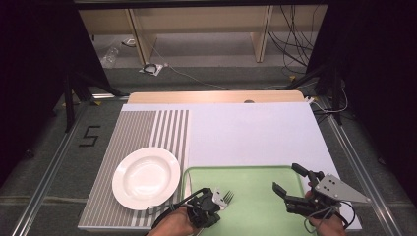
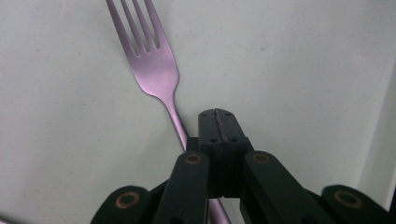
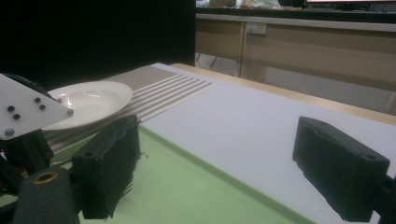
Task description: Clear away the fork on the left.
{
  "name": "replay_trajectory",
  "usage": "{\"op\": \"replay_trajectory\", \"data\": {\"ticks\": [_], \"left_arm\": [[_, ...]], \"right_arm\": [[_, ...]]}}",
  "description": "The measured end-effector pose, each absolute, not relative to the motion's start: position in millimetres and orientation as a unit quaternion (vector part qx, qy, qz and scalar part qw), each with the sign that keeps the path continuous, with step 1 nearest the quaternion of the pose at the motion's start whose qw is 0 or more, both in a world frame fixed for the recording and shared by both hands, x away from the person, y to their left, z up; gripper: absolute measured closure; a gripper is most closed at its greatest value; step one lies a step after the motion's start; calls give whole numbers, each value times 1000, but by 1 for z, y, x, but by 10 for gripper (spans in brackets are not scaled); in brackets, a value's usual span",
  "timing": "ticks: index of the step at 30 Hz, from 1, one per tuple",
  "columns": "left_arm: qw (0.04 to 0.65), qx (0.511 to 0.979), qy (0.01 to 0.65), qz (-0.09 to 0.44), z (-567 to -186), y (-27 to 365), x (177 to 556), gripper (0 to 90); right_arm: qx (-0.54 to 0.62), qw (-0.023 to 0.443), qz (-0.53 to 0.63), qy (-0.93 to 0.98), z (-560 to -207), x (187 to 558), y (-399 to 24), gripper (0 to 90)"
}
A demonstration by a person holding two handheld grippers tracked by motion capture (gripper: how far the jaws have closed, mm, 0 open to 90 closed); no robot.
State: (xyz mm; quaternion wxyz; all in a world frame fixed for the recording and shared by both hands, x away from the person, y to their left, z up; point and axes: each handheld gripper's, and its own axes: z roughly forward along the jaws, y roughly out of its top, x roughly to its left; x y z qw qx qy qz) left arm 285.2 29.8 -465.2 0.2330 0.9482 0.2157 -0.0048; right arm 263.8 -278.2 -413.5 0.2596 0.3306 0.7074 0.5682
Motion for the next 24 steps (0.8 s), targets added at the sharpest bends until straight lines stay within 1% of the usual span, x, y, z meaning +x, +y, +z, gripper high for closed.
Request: {"op": "replay_trajectory", "data": {"ticks": [24], "left_arm": [[225,947,230,-10,-465,43,295,896]], "right_arm": [[330,260,568,708,-414,264,-278,158]]}}
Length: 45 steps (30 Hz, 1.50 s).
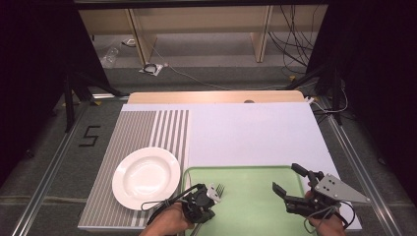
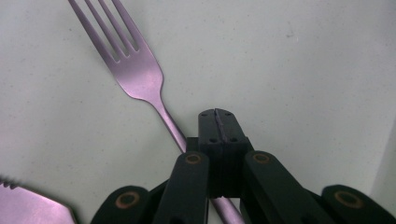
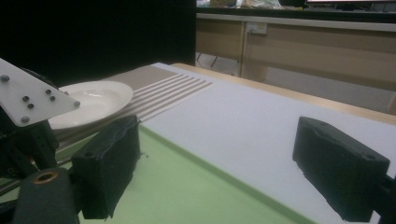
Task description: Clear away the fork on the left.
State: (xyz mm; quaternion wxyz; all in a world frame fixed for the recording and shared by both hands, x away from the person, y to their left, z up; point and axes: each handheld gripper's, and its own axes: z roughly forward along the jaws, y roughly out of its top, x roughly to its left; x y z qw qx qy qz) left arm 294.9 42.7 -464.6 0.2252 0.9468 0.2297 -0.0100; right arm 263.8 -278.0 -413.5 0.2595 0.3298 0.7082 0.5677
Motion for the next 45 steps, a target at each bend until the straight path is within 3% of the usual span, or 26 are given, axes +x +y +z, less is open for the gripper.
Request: {"op": "replay_trajectory", "data": {"ticks": [45], "left_arm": [[215,933,287,-30,-463,80,320,895]], "right_arm": [[330,259,569,707,-413,264,-278,158]]}}
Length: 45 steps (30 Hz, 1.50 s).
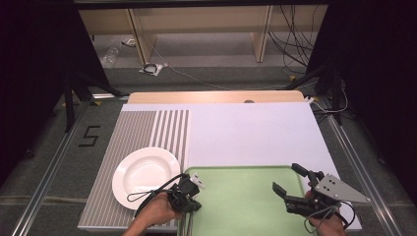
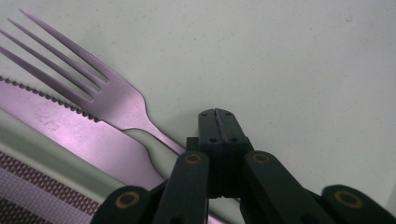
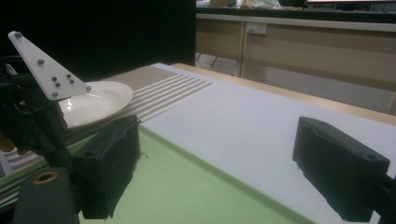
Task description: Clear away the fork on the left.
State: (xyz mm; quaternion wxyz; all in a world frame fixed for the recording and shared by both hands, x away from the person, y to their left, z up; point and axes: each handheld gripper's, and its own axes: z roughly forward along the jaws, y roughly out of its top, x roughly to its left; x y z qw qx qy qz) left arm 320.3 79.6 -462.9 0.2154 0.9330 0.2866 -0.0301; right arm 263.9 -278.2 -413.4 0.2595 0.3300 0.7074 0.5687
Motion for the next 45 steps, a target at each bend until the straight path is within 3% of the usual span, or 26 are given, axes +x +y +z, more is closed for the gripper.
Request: {"op": "replay_trajectory", "data": {"ticks": [10,16,19,32,45], "left_arm": [[245,927,285,-8,-437,83,314,729],[275,913,300,3,-422,90,315,515],[286,905,315,14,-417,96,317,452],[344,865,362,47,-401,118,321,298],[401,817,408,76,-388,143,322,226]], "right_arm": [[330,260,568,708,-413,264,-278,158],[330,260,568,708,-413,264,-278,158],[330,260,567,708,-413,264,-278,158],[331,260,566,709,-414,264,-278,158],[331,260,566,709,-413,264,-278,157]]}}
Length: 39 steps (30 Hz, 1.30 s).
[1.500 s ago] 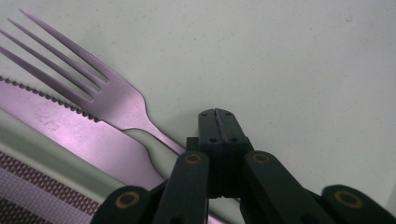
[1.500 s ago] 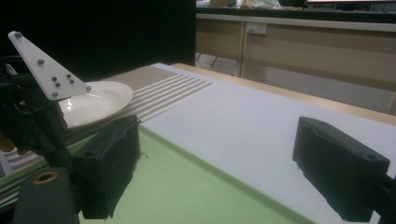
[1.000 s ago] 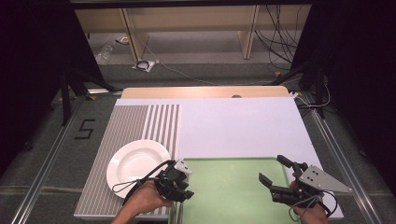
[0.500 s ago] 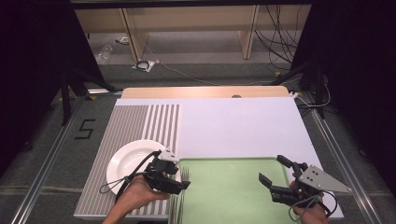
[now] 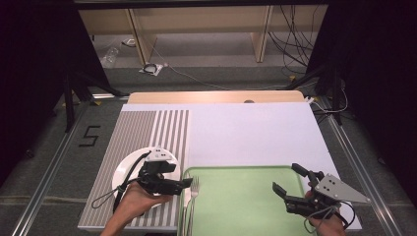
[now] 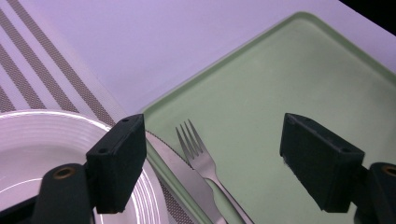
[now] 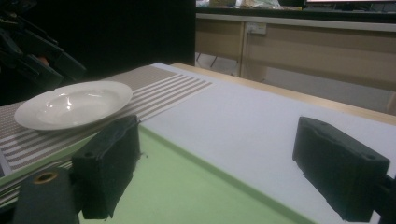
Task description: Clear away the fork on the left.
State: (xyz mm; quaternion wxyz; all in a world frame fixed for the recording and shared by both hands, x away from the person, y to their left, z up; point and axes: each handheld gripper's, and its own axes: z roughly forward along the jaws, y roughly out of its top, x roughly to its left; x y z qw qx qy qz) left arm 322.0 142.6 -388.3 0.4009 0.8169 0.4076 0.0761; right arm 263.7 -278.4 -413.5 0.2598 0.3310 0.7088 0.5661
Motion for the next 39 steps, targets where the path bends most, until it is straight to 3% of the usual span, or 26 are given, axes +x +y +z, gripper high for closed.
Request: {"op": "replay_trajectory", "data": {"ticks": [39], "left_arm": [[450,707,537,95,-402,214,313,168]], "right_arm": [[333,256,568,708,-415,266,-280,157]]}}
